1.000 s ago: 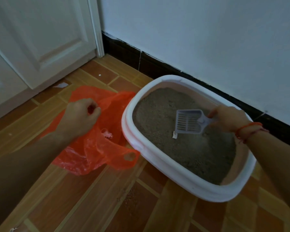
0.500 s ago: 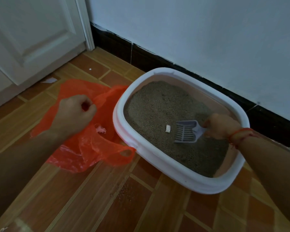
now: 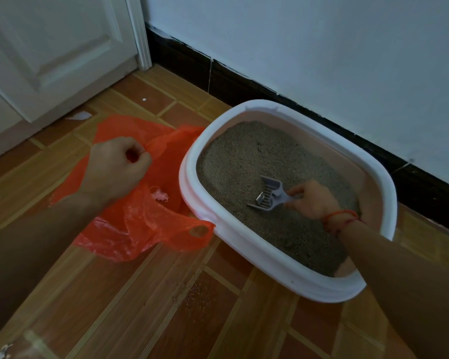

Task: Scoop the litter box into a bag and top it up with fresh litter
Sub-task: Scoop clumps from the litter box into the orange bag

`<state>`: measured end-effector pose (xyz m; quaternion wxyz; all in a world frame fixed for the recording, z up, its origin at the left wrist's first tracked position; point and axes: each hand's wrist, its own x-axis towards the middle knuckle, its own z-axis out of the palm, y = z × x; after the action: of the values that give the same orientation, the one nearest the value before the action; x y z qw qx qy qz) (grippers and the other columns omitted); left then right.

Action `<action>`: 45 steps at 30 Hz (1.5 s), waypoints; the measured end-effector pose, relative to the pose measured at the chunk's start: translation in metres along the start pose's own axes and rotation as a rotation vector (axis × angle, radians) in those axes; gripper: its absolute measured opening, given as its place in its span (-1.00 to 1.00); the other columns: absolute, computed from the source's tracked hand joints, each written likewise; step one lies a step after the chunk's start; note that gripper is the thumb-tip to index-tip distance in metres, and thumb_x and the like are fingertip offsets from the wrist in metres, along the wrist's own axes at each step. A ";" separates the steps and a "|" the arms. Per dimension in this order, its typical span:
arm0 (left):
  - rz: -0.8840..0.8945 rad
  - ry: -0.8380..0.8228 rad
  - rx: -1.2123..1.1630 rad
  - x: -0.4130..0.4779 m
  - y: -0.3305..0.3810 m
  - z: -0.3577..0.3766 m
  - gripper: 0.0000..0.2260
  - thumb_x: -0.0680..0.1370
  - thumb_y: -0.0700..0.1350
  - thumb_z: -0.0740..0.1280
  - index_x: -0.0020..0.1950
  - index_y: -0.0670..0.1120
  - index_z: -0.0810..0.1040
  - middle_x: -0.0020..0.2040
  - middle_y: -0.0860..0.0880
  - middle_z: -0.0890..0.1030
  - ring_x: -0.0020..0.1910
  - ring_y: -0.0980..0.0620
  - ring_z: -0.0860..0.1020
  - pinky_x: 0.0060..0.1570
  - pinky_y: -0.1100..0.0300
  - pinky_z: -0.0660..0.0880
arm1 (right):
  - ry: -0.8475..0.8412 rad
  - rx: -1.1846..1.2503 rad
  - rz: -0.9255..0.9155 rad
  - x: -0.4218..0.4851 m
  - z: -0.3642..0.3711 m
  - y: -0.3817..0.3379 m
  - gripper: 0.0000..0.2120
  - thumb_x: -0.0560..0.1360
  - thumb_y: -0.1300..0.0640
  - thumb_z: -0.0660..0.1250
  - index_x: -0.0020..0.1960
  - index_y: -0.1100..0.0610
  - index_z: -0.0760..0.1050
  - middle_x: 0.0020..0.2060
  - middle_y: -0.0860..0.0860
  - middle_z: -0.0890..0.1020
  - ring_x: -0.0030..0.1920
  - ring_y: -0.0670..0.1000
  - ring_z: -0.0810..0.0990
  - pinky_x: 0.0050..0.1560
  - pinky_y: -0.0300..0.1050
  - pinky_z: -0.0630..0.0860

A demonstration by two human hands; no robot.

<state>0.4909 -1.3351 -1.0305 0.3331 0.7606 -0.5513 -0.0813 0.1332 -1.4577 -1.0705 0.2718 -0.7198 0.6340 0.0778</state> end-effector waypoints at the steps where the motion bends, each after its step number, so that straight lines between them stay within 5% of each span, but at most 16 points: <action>1: 0.002 -0.008 0.003 0.000 -0.001 0.000 -0.90 0.53 -0.19 0.37 -0.16 -0.17 0.63 -0.21 -0.03 0.63 -0.21 0.02 0.57 -0.19 0.44 0.36 | 0.006 0.009 -0.004 0.000 0.001 0.001 -0.68 0.49 0.06 0.41 0.24 0.02 0.57 0.14 -0.01 0.60 0.01 -0.07 0.49 0.16 -0.06 0.46; 7: 0.034 -0.039 -0.003 -0.003 -0.002 0.003 -0.90 0.54 -0.20 0.36 -0.16 -0.17 0.62 -0.20 -0.03 0.63 -0.21 0.03 0.58 -0.18 0.42 0.40 | 0.064 0.076 0.007 -0.005 0.002 0.010 -0.73 0.46 0.01 0.43 0.16 -0.09 0.61 0.04 -0.06 0.65 -0.02 -0.04 0.59 0.12 0.05 0.56; 12: 0.037 -0.052 -0.013 -0.004 -0.001 0.002 -0.90 0.54 -0.20 0.36 -0.17 -0.17 0.62 -0.20 -0.03 0.62 -0.22 0.10 0.57 -0.20 0.38 0.41 | 0.098 0.196 -0.027 -0.007 -0.006 0.013 -0.69 0.46 0.06 0.45 0.19 0.00 0.61 -0.02 -0.02 0.66 -0.13 -0.09 0.58 -0.01 -0.11 0.50; 16: 0.014 -0.037 -0.010 -0.005 0.000 0.000 -0.89 0.54 -0.20 0.37 -0.17 -0.16 0.62 -0.22 -0.01 0.63 -0.23 0.20 0.55 -0.22 0.46 0.38 | 0.148 0.234 -0.012 -0.011 -0.010 0.014 -0.66 0.46 0.08 0.46 0.22 0.05 0.59 -0.08 -0.04 0.62 -0.19 -0.08 0.56 0.04 -0.03 0.56; 39: 0.027 -0.033 -0.012 -0.004 0.002 -0.005 -0.90 0.53 -0.21 0.37 -0.18 -0.15 0.62 -0.22 0.00 0.63 -0.23 0.14 0.56 -0.23 0.43 0.40 | 0.180 0.284 -0.083 -0.009 -0.019 0.006 -0.63 0.45 0.02 0.46 0.24 0.06 0.58 0.00 0.01 0.63 -0.06 -0.03 0.61 0.03 -0.09 0.53; 45: 0.010 -0.025 -0.007 -0.002 0.000 -0.005 -0.91 0.52 -0.19 0.37 -0.19 -0.13 0.62 -0.22 -0.01 0.63 -0.23 0.05 0.58 -0.22 0.33 0.41 | 0.187 0.214 -0.101 -0.010 -0.019 0.000 -0.65 0.46 0.00 0.45 0.22 0.04 0.59 -0.07 0.00 0.65 -0.16 -0.08 0.61 -0.14 -0.22 0.48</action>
<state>0.4928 -1.3316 -1.0270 0.3290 0.7557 -0.5589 -0.0912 0.1265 -1.4583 -1.0496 0.2902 -0.7219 0.6242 -0.0715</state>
